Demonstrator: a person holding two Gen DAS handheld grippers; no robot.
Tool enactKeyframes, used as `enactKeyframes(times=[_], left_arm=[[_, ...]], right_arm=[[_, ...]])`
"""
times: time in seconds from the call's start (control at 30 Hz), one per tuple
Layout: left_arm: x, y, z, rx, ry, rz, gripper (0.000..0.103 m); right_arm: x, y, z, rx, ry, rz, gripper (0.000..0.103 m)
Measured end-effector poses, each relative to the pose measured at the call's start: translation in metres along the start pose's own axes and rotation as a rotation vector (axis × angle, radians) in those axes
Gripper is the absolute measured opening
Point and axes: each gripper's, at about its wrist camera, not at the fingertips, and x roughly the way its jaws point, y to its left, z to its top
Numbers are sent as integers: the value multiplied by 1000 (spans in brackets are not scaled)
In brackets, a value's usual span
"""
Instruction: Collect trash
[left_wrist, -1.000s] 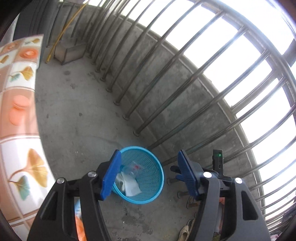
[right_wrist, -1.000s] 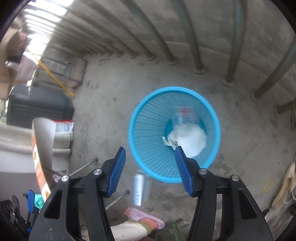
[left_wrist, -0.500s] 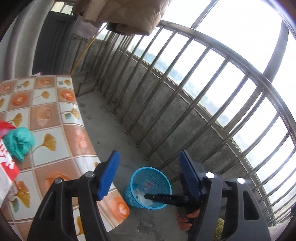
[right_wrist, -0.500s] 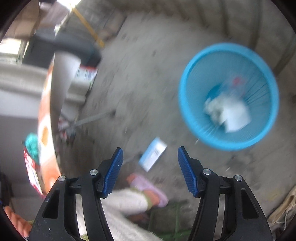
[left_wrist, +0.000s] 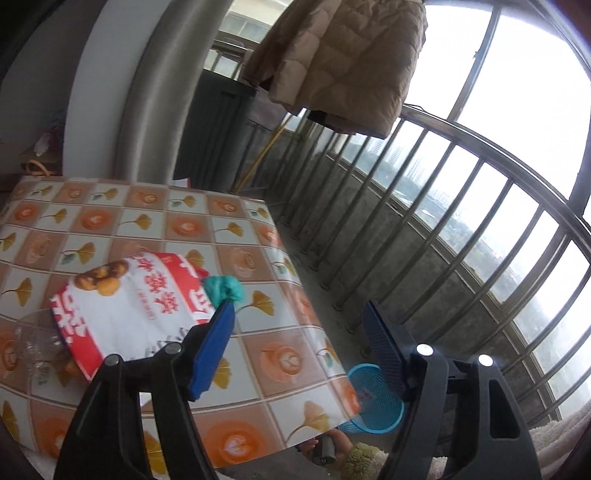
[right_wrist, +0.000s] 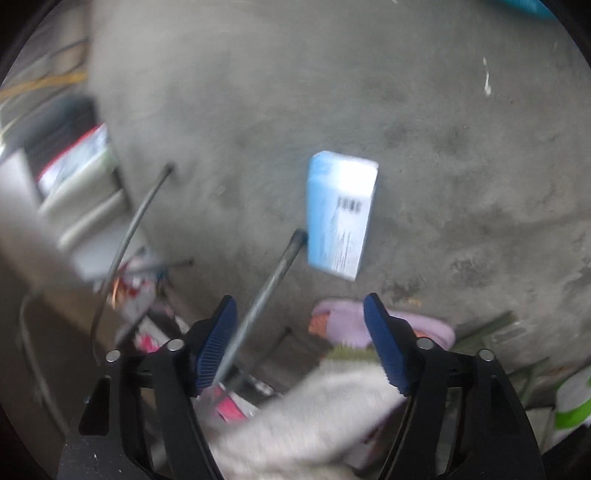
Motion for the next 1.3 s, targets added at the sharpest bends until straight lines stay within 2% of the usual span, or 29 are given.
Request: enactKeyframes(times=[0.17,0.37,0.5,0.67,0.77,1.03,1.3], left_arm=[[-26,38,-2,-50,-29,99,71],[-36,82,-6,-119,-27,195,72],[-36,99,-8,-161,-20,213,72],[-35,113,-6,-168,-10,229,72],[-31,121,-6,-176,1,236,72],[-31,133,-8,-193,12,249,72],[-37,122,-7,-169,-12,227,72]], right_arm=[[42,-4,25,139,-9,-63,72],[69,4,45,163,-53,-169,72],[81,6,57,185,-80,-236,72],[103,15,61,161,-87,-362,72],[113,19,60,156,-104,-405,72],[130,27,55,123,-118,-445,68],[106,33,42,20,-109,-452,67]])
